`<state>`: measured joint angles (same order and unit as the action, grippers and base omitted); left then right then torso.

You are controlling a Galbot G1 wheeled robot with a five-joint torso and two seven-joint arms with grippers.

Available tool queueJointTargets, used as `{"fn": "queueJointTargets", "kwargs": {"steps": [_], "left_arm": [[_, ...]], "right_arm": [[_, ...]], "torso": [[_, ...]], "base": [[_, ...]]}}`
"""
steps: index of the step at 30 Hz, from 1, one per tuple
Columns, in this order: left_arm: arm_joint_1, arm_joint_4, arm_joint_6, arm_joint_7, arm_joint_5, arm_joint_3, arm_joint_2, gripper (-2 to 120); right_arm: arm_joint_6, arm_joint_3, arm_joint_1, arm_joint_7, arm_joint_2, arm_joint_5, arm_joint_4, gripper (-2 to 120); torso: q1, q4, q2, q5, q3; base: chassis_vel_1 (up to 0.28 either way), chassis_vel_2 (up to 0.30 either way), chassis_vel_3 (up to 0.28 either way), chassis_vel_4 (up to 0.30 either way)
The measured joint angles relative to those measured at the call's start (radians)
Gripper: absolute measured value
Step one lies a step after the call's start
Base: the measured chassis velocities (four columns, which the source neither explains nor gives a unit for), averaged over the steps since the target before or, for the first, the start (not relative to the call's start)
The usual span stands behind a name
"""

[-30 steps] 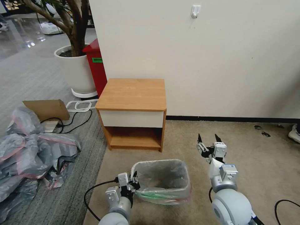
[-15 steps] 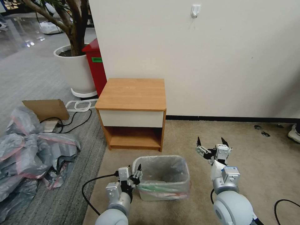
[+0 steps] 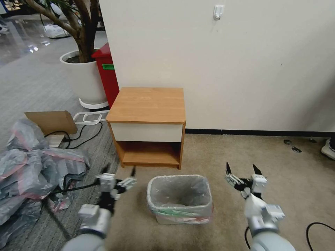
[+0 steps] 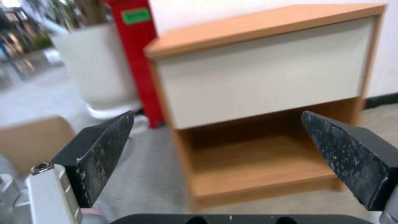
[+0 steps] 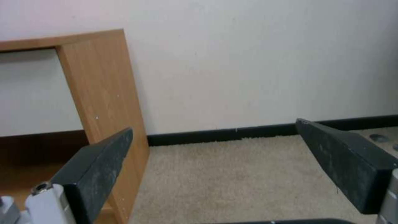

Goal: Pick up the garbage bag from the table and place it over the trash can.

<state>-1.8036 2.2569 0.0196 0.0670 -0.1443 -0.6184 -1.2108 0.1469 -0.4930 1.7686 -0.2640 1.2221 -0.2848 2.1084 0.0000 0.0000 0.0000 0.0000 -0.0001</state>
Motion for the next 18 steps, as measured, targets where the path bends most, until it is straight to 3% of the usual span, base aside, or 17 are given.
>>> {"fn": "queueJointTargets", "kwargs": {"steps": [3, 18], "left_arm": [[-0.037, 0.01, -0.012, -0.018, 0.018, -0.053, -0.004, 100], [-0.048, 0.011, 0.003, -0.01, 0.027, -0.04, -0.011, 100]], "right_arm": [[0.035, -0.014, 0.018, 0.007, 0.016, -0.002, -0.011, 100], [0.037, -0.012, 0.004, 0.005, 0.024, 0.013, -0.027, 100]], "torso": [[0.0, 0.0, 0.0, 0.0, 0.0], [0.0, 0.0001, 0.0, 0.0, 0.0]], "base": [[0.0, 0.0, 0.0, 0.0], [0.0, 0.0, 0.0, 0.0]]}}
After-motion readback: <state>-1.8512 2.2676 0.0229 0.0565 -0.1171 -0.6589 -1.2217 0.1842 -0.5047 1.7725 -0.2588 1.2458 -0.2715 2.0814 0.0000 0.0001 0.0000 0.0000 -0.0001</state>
